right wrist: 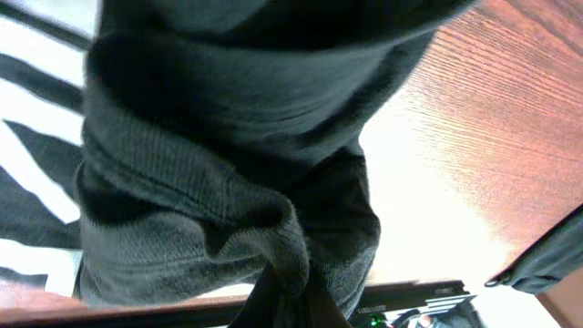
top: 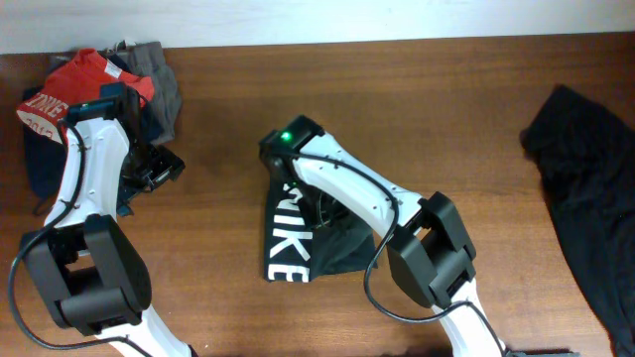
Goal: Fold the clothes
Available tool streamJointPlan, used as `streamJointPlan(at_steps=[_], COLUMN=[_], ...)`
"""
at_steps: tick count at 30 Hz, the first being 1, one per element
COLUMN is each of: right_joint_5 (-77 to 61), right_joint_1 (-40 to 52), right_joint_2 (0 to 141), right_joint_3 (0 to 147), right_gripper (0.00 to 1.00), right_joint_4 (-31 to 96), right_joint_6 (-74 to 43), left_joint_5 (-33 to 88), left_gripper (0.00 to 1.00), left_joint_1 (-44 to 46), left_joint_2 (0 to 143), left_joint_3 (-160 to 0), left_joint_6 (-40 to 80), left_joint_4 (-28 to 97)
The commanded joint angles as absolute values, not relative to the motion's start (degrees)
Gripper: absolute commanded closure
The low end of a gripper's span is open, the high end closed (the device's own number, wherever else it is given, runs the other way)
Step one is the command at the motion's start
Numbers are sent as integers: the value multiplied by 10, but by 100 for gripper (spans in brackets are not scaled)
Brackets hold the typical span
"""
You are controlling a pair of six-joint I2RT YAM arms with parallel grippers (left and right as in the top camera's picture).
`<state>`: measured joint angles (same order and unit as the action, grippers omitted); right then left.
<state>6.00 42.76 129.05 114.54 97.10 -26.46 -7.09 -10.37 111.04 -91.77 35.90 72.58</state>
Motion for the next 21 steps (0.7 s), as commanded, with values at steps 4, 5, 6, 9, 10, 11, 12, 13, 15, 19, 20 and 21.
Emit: streamJointPlan(at_steps=[4,5,6,9,10,11,12,13,15,19,20,21], right_joint_5=[55,51,48,48,48,48,51,52,49,45,43,28], right_joint_1=[430,430,430,428,424,420,411,403,382,335,329,321], right_joint_2=[1270,1270,1270,1269,1269,1269,1268,1268,1267,1267,1267,1267], right_joint_3=[1154,1154,1154,1145,1143,1142,1142,1142,1142,1142,1142,1142], right_gripper=[96,96,96,96,96,96,96,96,96,91,87,79], right_joint_4=[974,974,974,974,974,974,974,974,974,974,974,974], right_joint_6=[-280,-280,-279,-279,-279,-274,-272,-273,-273,-273,-273,-262], left_joint_5=[-77,-77,-77,-77,-77,-77,-77,-77,-77,-77,-77,-77], left_gripper=[1,1,1,1,1,1,1,1,1,1,1,1], left_joint_1=[-103,-103,-103,-103,-103,-103,-103,-103,-103,-103,-103,-103], left_joint_2=[1099,1099,1099,1099,1099,1099,1099,1099,1099,1099,1099,1099], left_joint_3=[-915,-915,-915,-915,-915,-915,-915,-915,-915,-915,-915,-915], left_joint_6=[364,364,364,364,364,364,364,364,364,364,364,364], left_joint_4=[727,727,727,727,727,727,727,727,727,726,726,726])
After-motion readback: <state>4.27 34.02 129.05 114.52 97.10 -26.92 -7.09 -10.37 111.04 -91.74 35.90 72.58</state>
